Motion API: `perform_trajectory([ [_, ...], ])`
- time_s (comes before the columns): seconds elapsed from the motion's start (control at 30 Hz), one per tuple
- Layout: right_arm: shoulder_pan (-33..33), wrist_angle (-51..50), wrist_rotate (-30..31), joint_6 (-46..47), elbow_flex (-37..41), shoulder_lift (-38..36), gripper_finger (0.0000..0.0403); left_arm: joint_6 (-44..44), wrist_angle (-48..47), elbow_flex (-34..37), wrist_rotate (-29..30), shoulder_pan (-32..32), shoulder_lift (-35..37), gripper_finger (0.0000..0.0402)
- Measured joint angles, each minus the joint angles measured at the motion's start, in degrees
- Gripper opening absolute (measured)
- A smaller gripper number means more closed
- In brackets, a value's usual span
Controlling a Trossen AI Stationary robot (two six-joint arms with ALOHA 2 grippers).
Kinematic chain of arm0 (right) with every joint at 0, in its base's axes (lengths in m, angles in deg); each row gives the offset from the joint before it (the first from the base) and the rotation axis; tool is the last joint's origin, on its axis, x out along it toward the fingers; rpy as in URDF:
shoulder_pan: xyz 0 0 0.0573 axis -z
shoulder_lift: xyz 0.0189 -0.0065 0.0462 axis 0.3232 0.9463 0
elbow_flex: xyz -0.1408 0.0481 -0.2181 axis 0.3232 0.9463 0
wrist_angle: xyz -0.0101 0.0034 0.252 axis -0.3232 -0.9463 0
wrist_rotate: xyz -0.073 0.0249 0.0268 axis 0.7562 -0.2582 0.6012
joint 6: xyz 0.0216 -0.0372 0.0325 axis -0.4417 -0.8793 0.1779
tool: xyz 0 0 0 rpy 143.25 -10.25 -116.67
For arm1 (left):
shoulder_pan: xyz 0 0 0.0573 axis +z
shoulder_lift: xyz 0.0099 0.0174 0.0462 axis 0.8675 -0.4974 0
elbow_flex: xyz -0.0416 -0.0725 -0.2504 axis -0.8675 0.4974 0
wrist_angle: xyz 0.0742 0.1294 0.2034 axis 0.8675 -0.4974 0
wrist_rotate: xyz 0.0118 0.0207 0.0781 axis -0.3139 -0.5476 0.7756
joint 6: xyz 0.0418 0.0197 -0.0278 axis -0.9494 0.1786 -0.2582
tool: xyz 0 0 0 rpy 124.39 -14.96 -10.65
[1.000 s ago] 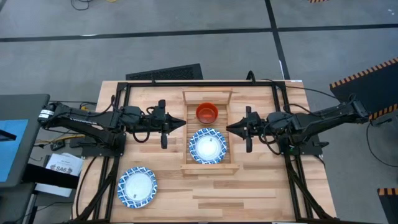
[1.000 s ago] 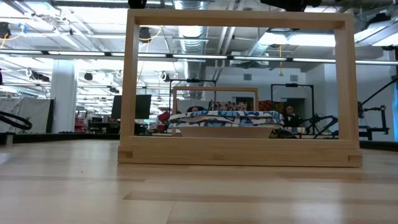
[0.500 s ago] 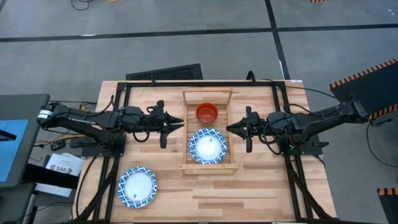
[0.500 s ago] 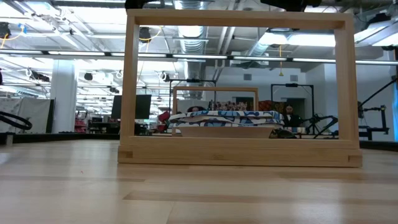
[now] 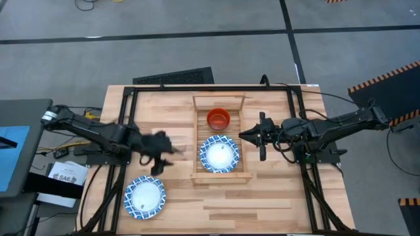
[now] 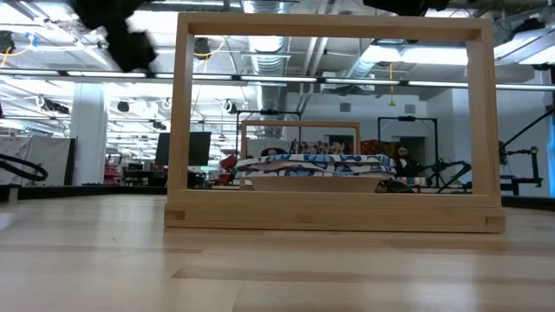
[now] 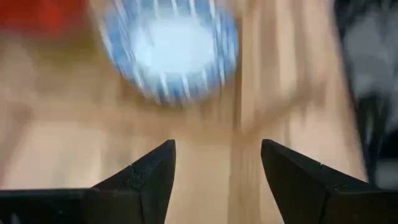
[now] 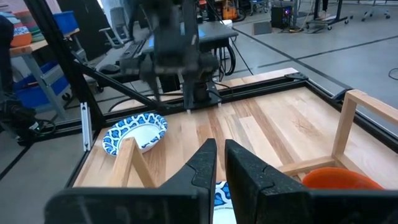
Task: Place and stack bowls onto a shelf
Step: Stack the blue patterned bowl on top of the blue patterned bowl on the shelf
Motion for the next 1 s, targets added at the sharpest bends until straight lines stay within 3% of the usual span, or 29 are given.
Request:
perform_trajectory([
  [0.17,0.0,-0.6,0.0,0.9,0.0,0.0,0.0059,2.0,-3.0,3.2,-2.6,-7.5,-5.4,0.0221],
  [0.47,0.0,-2.9,0.0,2.4,0.0,0.0,0.0059,3.7,-5.6,6.3,-0.6,-17.0,-10.6,0.0222],
  [1.0,0.0,-3.7,0.0,3.5,0.0,0.0,0.0059,9.6,-4.8,13.0,-6.1,-19.5,-10.7,0.0222],
])
